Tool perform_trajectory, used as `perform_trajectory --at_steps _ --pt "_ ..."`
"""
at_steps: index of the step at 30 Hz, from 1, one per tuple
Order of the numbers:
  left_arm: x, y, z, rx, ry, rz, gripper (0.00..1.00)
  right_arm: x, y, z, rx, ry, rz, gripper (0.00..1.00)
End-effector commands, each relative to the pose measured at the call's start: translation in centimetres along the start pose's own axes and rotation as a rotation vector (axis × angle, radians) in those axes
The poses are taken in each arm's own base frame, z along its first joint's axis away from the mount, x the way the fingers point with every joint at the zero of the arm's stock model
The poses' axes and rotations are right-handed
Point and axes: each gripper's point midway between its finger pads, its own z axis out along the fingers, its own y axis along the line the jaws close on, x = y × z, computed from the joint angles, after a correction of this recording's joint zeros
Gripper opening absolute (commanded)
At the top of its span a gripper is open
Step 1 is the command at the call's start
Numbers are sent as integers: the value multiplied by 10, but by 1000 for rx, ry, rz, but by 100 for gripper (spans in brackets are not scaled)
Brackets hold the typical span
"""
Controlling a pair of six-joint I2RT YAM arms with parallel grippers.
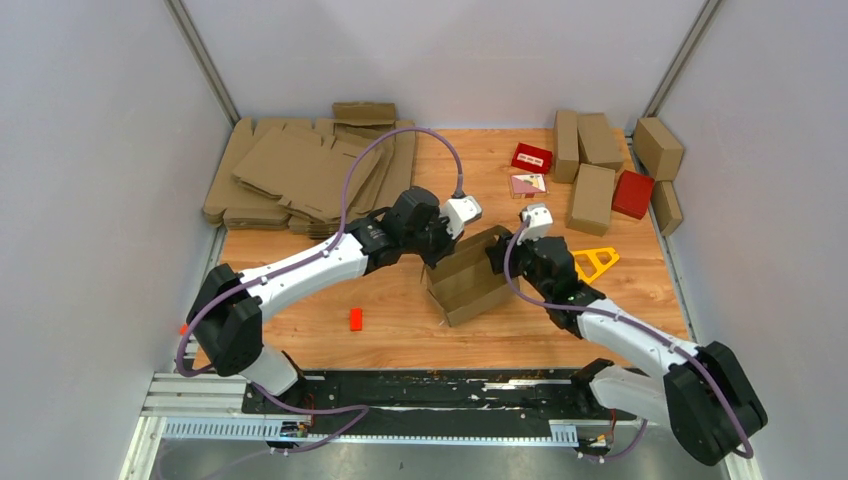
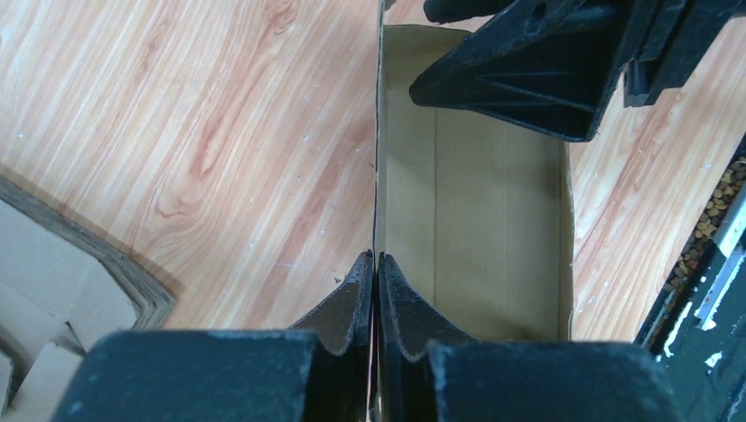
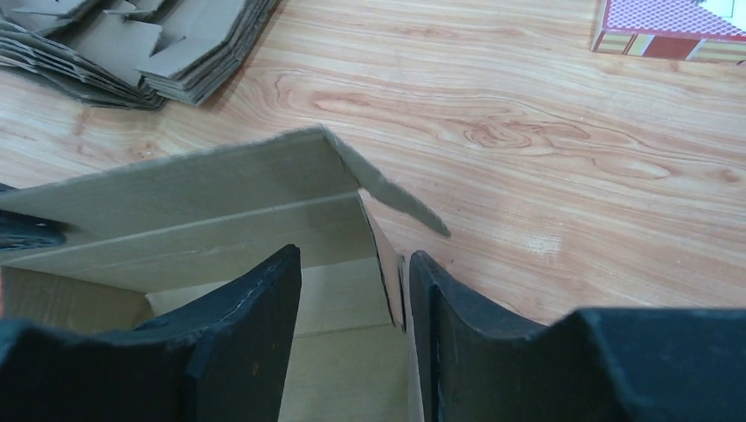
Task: Fold the paper box
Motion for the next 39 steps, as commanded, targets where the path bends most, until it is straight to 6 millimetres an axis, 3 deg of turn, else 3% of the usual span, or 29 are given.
perform_trajectory --at_steps 1,3,6,9,13,16,21,24,28,33,39 --pt "-18 -7 -4 43 -64 9 8 -24 8 -14 -12 -23 36 54" --pt "-19 -10 -4 50 -80 1 8 -22 9 -21 -14 -11 47 69" --pt "-19 -11 -5 45 -87 -2 8 -12 8 -34 -16 38 65 80" --pt "-17 -12 -6 40 -80 7 8 -3 8 -49 -5 96 86 81" --pt "-16 -15 -5 42 -80 10 8 -2 24 -73 -103 131 95 80" --pt "-16 -19 -5 62 -82 4 8 -1 31 -87 -133 152 139 75" --pt "-16 -24 -6 77 -81 -1 9 17 47 -105 -217 236 209 59" --pt "-16 -26 -6 81 -82 -4 9 32 57 -110 -282 274 235 45" --pt "-14 -31 -5 95 -80 -18 9 53 63 -108 -332 311 262 26" --pt "-7 -39 -1 132 -69 -28 9 72 61 -102 -340 333 273 12" --pt "-4 -53 2 204 -65 -53 11 84 57 -90 -330 337 263 6"
